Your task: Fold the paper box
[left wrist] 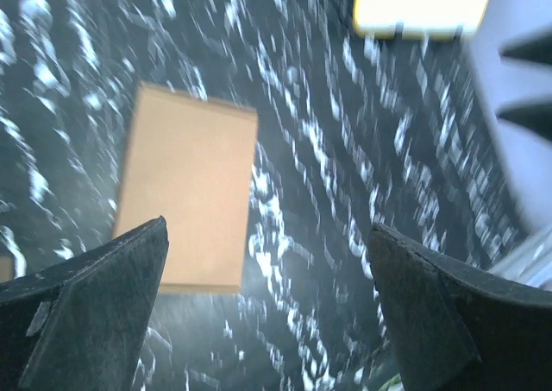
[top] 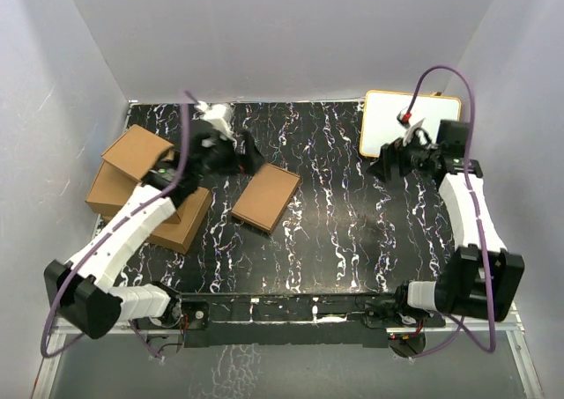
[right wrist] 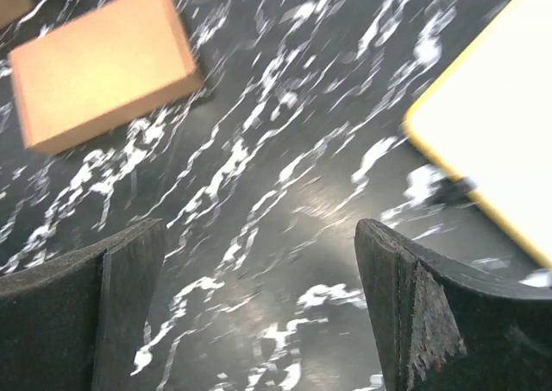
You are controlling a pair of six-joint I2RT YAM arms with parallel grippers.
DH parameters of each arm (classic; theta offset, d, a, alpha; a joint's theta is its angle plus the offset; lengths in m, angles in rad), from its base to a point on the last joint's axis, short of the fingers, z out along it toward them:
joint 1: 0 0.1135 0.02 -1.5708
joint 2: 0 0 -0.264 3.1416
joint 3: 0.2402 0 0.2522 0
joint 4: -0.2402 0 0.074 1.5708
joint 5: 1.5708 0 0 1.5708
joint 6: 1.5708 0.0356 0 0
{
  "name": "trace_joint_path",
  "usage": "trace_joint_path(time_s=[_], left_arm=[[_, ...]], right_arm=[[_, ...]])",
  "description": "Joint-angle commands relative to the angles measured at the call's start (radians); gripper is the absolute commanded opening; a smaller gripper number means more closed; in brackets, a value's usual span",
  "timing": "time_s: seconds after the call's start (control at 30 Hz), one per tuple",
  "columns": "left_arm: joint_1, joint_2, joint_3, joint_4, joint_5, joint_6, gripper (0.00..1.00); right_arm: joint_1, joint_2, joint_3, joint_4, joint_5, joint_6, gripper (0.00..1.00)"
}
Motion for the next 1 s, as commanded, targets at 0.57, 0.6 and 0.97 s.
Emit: trace_joint_path(time_s=[0.57, 0.6, 0.97], left_arm=[[0.305, -0.07, 0.491, -0.112, 0.14, 0.09, 0.97], [0.306, -0.072, 0.488, -0.113, 0.141, 0.088, 0.97], [0.306, -0.076, 0.441, -0.097, 0.14, 0.086, 0.97]], right_arm=[[-0.004, -0.062, 0.828, -0.048, 0.214, 0.526, 1.0], [-0.005, -0.063, 0.824, -0.046, 0.219, 0.53, 1.0], [-0.012, -0.075, 0.746, -0.014, 0.182, 0.473, 1.0]])
